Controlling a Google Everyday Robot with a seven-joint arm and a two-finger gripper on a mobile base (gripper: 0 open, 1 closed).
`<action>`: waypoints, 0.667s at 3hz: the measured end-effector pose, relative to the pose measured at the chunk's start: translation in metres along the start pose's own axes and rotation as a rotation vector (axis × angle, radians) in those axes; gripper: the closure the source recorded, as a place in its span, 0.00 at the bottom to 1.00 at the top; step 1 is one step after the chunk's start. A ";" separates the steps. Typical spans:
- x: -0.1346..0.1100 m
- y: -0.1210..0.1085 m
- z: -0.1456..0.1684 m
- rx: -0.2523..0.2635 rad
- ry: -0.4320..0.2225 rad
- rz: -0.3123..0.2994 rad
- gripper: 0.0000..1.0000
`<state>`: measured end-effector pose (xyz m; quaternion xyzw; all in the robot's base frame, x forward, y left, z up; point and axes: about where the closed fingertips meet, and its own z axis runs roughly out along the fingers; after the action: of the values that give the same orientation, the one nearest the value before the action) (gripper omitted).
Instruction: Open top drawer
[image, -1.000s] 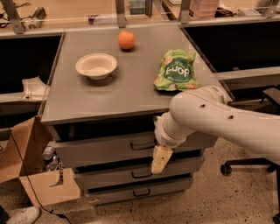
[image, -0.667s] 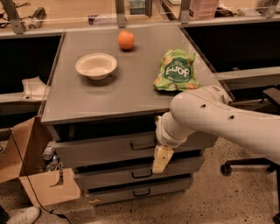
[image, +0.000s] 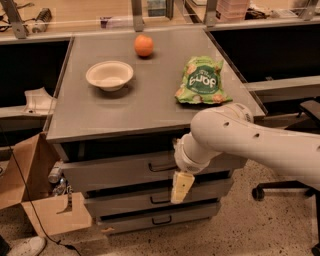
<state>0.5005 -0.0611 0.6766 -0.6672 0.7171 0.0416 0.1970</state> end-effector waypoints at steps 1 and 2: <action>-0.003 0.008 0.009 -0.029 -0.012 -0.006 0.00; -0.006 0.015 0.015 -0.053 -0.018 -0.019 0.00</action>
Offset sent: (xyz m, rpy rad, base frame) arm -0.0180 0.0172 -0.0232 0.0230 0.0679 0.0646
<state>0.4891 -0.0494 0.6619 -0.6786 0.7076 0.0649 0.1860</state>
